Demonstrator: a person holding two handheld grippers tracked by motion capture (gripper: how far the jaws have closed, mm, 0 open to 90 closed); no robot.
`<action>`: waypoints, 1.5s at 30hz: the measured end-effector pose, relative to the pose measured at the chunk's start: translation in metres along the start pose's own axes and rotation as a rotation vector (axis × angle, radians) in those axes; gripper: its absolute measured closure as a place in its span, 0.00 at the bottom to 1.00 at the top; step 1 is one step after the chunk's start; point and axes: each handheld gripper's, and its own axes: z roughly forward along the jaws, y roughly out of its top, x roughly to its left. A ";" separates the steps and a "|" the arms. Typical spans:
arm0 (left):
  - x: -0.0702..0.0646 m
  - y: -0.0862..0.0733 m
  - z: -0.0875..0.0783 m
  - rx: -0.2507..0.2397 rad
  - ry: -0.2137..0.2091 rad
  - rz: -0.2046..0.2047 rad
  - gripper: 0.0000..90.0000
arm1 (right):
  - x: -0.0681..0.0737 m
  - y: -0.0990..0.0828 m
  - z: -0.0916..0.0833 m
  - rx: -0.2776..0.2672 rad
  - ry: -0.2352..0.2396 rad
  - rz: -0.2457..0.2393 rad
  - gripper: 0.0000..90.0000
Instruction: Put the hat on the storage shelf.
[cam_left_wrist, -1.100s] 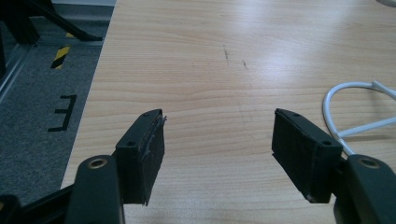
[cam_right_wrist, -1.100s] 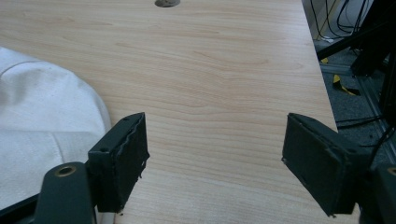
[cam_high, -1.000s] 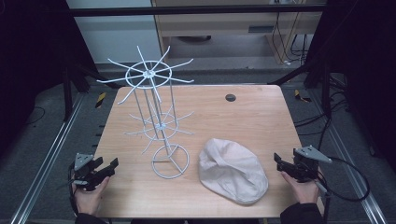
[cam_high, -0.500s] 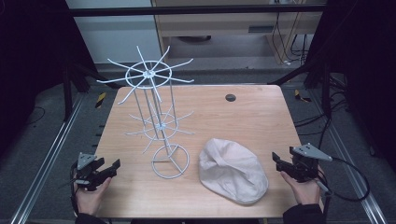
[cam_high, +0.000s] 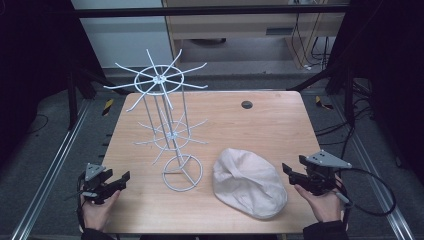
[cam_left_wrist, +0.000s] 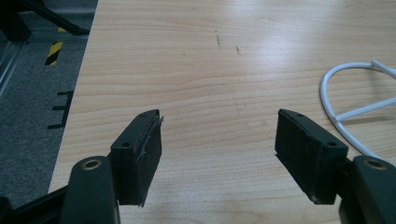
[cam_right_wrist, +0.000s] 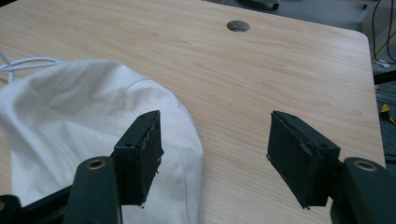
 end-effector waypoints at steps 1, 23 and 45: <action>0.000 0.000 0.000 0.002 -0.002 -0.001 0.35 | 0.002 0.002 -0.001 0.001 0.004 -0.003 0.39; 0.001 0.000 0.003 0.019 0.009 0.007 0.34 | 0.049 0.026 0.002 0.124 0.112 -0.172 0.48; 0.002 0.000 0.003 0.026 0.010 0.008 0.34 | 0.087 0.031 0.025 0.237 0.228 -0.269 0.52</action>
